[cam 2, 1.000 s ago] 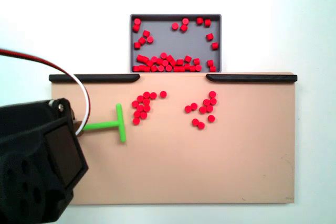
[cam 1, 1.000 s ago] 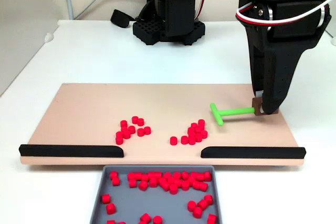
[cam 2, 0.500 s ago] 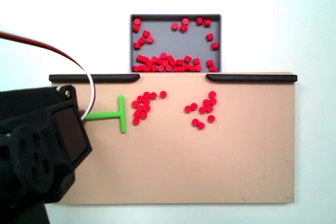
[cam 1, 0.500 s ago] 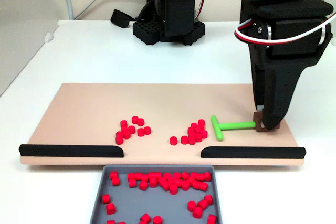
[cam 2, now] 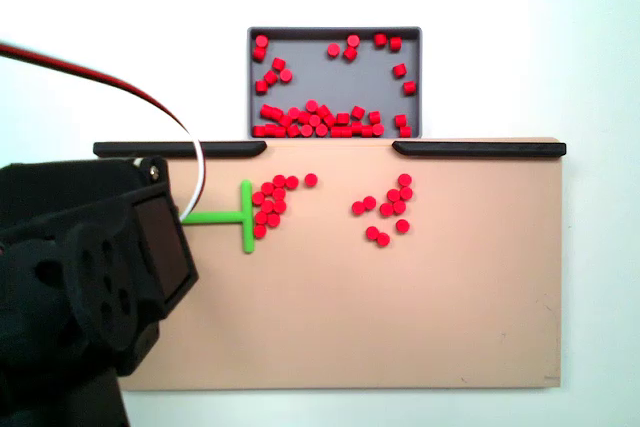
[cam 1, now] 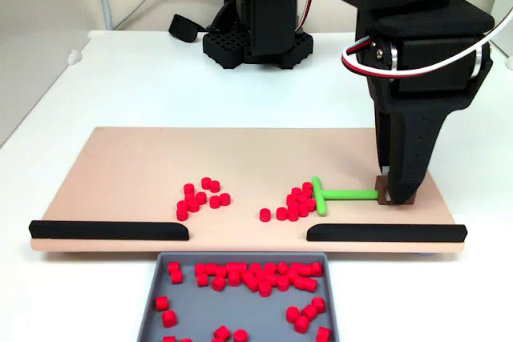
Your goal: Gather the left side granules
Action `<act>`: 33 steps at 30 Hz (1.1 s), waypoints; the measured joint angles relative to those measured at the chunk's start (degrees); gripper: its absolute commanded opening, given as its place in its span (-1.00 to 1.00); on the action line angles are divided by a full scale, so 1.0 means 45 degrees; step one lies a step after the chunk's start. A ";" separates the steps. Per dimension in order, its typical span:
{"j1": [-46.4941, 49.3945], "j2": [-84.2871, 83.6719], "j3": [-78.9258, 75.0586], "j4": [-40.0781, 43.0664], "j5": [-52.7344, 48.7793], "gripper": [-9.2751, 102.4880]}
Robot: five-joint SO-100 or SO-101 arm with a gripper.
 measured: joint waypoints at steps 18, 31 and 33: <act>0.0586 -0.0059 0.0000 0.0000 -0.0176 -0.84; 0.0977 -0.0059 0.0000 0.0000 -0.0488 -0.84; 0.1035 -0.0059 0.0000 0.0000 -0.0488 -0.84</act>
